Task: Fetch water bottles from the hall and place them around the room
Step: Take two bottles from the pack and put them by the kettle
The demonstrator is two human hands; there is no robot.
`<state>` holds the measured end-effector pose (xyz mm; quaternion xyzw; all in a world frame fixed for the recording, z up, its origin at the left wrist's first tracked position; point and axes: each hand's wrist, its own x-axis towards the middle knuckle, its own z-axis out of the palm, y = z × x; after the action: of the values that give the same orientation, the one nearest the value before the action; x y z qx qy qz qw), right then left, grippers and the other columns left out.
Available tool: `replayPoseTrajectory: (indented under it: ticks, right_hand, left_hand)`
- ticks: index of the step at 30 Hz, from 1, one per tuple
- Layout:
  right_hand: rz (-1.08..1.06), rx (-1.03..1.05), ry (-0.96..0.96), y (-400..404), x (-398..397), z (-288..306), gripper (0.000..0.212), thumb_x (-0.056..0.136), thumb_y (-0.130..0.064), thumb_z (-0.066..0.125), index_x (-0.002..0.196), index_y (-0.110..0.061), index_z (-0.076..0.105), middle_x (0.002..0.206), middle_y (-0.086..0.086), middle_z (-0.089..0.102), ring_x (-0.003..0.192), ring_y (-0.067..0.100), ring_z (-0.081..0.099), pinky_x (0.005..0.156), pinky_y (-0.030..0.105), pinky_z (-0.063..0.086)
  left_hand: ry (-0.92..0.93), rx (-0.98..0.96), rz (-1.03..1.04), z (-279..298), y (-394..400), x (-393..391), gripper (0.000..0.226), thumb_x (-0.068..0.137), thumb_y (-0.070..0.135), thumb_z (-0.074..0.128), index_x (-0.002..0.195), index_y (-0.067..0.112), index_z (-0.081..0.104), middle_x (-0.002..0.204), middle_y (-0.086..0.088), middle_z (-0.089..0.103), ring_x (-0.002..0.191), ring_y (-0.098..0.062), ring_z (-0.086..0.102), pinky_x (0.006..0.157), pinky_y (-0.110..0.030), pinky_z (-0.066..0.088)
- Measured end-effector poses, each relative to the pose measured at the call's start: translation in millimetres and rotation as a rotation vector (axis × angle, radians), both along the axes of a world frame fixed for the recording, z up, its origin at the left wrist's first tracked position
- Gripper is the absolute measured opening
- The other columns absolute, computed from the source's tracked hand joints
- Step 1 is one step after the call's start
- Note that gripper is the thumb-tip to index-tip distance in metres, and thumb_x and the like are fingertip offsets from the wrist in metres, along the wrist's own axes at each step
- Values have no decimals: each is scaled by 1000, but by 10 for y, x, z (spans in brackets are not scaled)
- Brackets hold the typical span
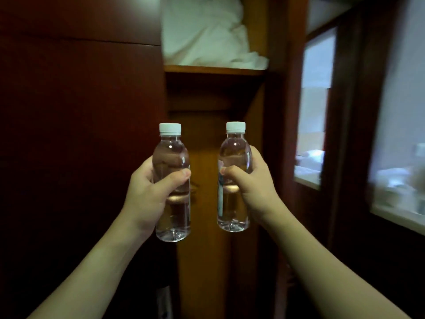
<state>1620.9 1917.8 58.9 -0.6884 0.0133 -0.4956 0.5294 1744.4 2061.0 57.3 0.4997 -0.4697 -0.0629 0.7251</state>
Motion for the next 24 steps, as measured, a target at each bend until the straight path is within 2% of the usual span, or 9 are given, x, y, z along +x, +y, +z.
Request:
replayPoseTrajectory:
  ticks: [4,6,8,10,12,15,19,22,24]
  right_hand:
    - [-209,17,3,-454,-993,17,40,66,-16,67,104,-24,58,90,5,64,77,15,66,59,24,53]
    - [-300,15,-14,-675,-1522,10,41,69,-10,68,108,-17,58,86,1,65,71,8,66,56,21,53]
    - [-421,12,-18,-910,-2051,-23,36,74,-3,70,104,-18,58,86,0,66,71,5,67,59,22,55]
    - [-547,1,8,-1134,-2566,-52,37,70,-17,73,101,-27,58,94,3,67,86,16,69,70,34,60]
    - [-636,23,9,-1306,-3086,-54,41,61,-27,73,99,-32,57,94,4,66,88,25,68,70,40,60]
    - [-730,43,-12,-1499,-3835,-44,38,68,-12,75,98,-28,57,89,2,64,77,17,69,59,29,57]
    - [-857,66,-16,-1653,-4699,-59,40,76,-2,72,110,-17,58,98,11,67,84,29,70,57,28,58]
    - [-957,86,5,-1777,-5234,-89,38,79,-2,71,112,-17,58,95,7,68,78,22,71,57,27,58]
    - [-1005,87,8,-1887,-5527,-114,40,78,-1,71,112,-19,59,91,3,68,73,16,71,57,26,57]
  left_hand:
    - [-14,17,-184,31,-697,-698,26,70,18,73,95,18,67,85,-10,70,73,-25,69,60,-37,58]
    - [-16,41,-243,31,-1056,-1105,34,66,18,81,97,18,67,87,-9,72,75,-25,71,62,-37,57]
    - [-7,50,-307,10,-1411,-1530,29,71,20,77,98,22,67,89,-5,74,78,-22,72,63,-35,57]
    - [-3,48,-372,-1,-1765,-1987,21,81,11,70,95,25,66,87,-3,73,77,-18,73,58,-28,57]
    - [8,52,-432,10,-2098,-2476,20,85,6,67,93,25,66,83,-3,72,68,-14,72,51,-22,56]
    - [8,63,-536,36,-2521,-3181,20,83,7,69,98,20,66,83,-4,74,69,-16,74,54,-26,57]
    - [18,76,-672,21,-2976,-3983,27,82,10,71,106,21,66,97,-9,74,88,-29,73,74,-43,58]
    - [42,85,-762,-50,-3300,-4507,26,81,4,71,92,27,70,89,-9,74,80,-27,73,67,-39,60]
    - [59,108,-813,-121,-3519,-4800,25,80,1,71,90,24,70,87,-11,73,75,-27,72,61,-34,60]
